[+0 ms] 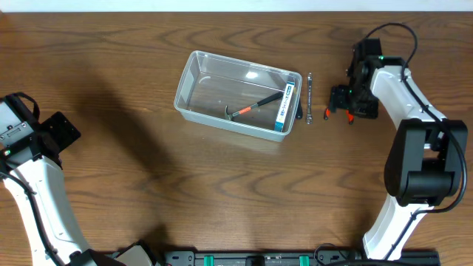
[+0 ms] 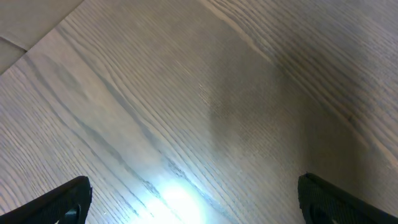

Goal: Pack container
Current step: 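Grasp the red-handled pliers with the right gripper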

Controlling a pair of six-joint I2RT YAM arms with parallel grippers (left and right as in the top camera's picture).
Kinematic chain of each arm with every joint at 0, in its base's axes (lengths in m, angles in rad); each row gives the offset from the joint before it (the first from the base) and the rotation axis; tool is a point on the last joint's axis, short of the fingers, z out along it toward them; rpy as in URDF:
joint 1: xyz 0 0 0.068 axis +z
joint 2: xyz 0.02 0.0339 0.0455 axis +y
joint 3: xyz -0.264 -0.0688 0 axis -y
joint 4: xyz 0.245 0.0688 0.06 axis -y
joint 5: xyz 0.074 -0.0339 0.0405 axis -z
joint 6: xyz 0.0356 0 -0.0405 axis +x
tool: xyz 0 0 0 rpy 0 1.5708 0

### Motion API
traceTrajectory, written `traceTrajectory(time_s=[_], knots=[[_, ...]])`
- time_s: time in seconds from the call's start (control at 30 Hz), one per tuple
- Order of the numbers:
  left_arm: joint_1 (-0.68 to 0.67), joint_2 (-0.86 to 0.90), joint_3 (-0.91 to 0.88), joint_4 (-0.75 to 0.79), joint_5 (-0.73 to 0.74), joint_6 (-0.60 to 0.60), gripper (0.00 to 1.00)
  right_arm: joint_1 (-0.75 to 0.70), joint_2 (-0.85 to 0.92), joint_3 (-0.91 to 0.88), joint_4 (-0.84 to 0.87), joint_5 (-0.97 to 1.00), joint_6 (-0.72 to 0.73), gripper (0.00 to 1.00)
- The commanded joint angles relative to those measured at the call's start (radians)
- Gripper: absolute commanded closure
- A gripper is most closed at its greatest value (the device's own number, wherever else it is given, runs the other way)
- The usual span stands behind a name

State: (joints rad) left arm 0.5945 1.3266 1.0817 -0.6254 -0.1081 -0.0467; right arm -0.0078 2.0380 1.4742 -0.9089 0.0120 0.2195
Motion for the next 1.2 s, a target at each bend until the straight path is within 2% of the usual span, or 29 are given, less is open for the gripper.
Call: traceTrajectory(time_s=[0.0,0.43,0.97,1.17], knots=[[0.005,0.007,0.014,-0.003,0.002,0.016,0.02,-0.028,0.006,-0.043,0.038,0.018,0.008,0.23],[0.005,0.007,0.014,-0.003,0.002,0.016,0.02,-0.063,0.012,-0.145,0.158,0.014,0.000,0.50],[0.005,0.007,0.014,-0.003,0.002,0.016,0.02,-0.063,0.012,-0.145,0.173,0.013,0.000,0.98],[0.005,0.007,0.014,-0.003,0.002,0.016,0.02,-0.066,0.000,-0.110,0.139,0.004,0.001,0.99]])
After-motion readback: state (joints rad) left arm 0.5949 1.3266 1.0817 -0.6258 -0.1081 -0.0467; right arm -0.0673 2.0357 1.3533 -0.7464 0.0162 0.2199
